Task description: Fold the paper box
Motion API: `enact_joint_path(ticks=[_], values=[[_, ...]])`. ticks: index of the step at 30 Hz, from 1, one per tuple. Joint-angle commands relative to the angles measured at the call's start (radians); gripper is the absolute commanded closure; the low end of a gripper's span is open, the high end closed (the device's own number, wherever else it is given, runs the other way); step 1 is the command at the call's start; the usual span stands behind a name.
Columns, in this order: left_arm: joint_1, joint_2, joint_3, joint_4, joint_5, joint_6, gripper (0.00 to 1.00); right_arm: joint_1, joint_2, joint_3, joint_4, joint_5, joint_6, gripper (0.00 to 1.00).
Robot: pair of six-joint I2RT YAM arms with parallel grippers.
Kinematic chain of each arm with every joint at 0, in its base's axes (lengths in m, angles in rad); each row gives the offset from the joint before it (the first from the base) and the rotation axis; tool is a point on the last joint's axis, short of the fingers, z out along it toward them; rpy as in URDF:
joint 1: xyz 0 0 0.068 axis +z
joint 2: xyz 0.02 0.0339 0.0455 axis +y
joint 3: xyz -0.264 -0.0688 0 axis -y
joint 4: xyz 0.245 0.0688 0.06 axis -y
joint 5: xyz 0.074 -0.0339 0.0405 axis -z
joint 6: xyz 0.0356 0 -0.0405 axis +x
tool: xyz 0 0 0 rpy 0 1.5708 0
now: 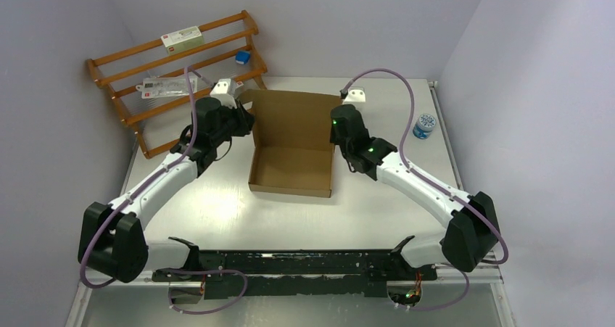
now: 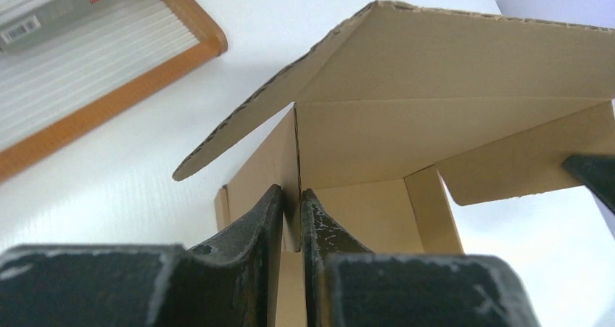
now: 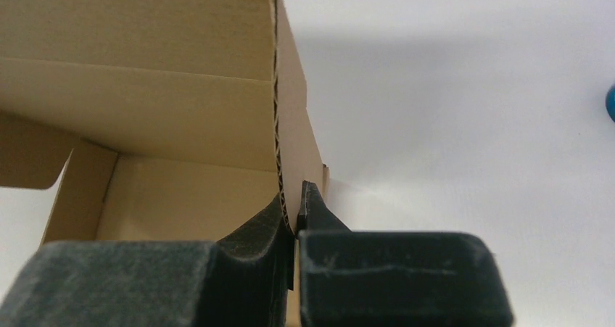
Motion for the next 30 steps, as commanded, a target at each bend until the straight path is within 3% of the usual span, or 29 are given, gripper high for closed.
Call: enact_joint_path(ticks=[1, 7, 15, 26, 30], values=[[-0.087, -0.029, -0.053, 0.01, -0.059, -0.145, 0.82, 0.092, 0.028, 0.035, -0.035, 0.144, 0.142, 0.99], [-0.171, -0.056, -0.104, 0.038, -0.133, -0.146, 0.81, 0.168, 0.017, -0.002, -0.035, 0.275, 0.21, 0.98], [-0.188, -0.14, -0.197, 0.042, -0.194, -0.128, 0.81, 0.203, -0.003, -0.081, -0.034, 0.356, 0.343, 0.97], [-0.193, -0.197, -0.307, 0.056, -0.171, -0.149, 0.8, 0.224, -0.006, -0.16, -0.023, 0.353, 0.374, 0.96], [-0.194, -0.229, -0.367, 0.067, -0.161, -0.173, 0.78, 0.225, -0.044, -0.224, 0.031, 0.298, 0.332, 0.92]])
